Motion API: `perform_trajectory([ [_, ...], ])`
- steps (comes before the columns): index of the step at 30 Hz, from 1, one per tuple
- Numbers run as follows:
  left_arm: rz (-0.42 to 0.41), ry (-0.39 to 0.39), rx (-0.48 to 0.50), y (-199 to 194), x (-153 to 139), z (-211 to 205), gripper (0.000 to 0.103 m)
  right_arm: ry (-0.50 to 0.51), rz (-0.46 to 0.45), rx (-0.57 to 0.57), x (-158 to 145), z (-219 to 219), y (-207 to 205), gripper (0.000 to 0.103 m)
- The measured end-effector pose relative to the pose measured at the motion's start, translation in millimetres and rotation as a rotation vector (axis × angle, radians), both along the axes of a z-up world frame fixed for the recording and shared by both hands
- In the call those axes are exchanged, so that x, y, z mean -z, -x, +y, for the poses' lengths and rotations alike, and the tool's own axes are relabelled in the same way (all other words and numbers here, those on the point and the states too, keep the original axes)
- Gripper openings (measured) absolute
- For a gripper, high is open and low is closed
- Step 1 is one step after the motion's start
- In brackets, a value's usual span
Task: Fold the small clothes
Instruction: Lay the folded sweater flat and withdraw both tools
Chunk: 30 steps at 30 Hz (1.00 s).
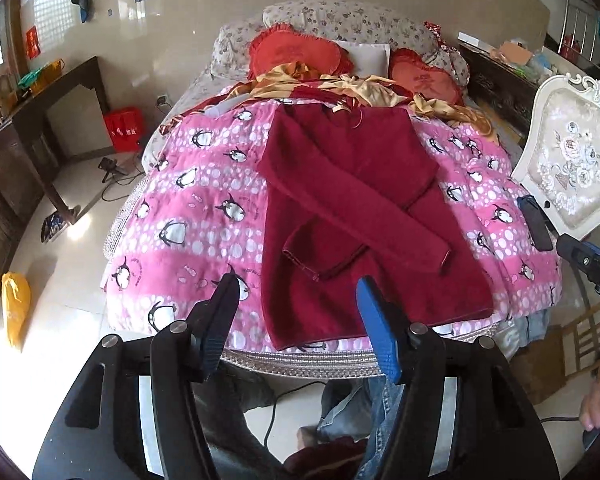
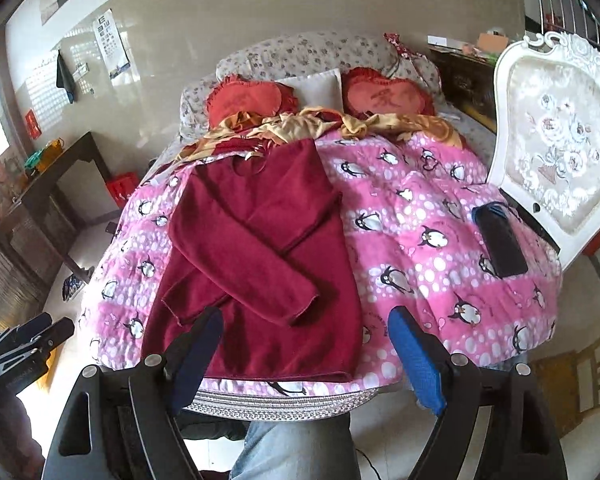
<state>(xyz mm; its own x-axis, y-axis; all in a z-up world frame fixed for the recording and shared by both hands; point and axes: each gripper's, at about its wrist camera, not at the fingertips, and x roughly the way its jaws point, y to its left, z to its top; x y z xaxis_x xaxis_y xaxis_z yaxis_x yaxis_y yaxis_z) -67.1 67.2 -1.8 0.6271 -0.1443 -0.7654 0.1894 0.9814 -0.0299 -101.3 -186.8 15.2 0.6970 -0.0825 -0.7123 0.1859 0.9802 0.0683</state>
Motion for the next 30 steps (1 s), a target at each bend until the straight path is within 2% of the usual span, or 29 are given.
perform_trajectory([
  [17, 0.037, 0.015, -0.011, -24, 5, -2, 0.061, 0.016, 0.015, -0.028, 0, 6, -30, 0.082],
  [30, 0.07, 0.019, -0.008, -65, 10, -9, 0.061, 0.045, 0.04, -0.028, 7, 3, -68, 0.082],
])
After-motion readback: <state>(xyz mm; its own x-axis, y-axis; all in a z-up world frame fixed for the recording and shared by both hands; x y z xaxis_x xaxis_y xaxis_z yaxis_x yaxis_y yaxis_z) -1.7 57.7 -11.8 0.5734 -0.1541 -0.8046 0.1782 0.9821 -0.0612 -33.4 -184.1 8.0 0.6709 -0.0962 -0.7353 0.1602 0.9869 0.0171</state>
